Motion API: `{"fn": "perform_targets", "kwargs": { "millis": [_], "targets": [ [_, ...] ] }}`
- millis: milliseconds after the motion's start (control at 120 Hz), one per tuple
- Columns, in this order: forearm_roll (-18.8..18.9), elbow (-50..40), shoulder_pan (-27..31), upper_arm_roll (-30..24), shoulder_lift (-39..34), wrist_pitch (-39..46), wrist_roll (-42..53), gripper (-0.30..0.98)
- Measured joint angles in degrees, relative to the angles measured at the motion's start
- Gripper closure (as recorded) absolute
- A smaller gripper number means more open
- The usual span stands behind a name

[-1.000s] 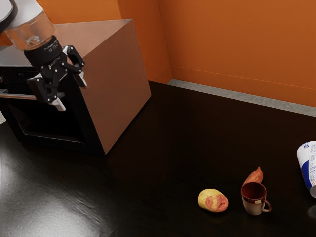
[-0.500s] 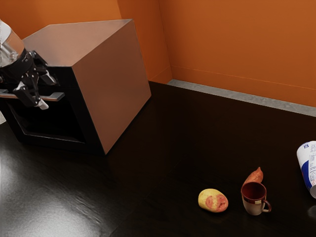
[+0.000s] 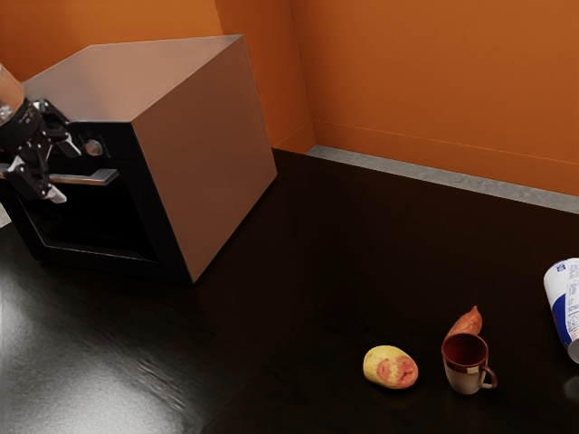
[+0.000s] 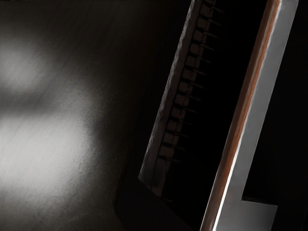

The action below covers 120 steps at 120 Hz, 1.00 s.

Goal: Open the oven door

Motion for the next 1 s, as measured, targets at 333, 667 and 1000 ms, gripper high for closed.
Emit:
{"fn": "perform_targets", "kwargs": {
  "millis": [333, 667, 1000],
  "targets": [
    [-0.11, 0.29, 2.14, 0.0, 0.99, 0.26, 4.63, 0.0],
    [-1.84, 3.57, 4.35, 0.0, 4.58, 0.63, 9.84, 0.0],
    [-3.43, 0.0, 4.08, 0.09, 4.32, 4.38, 15.4, 0.0]
  ]
}}
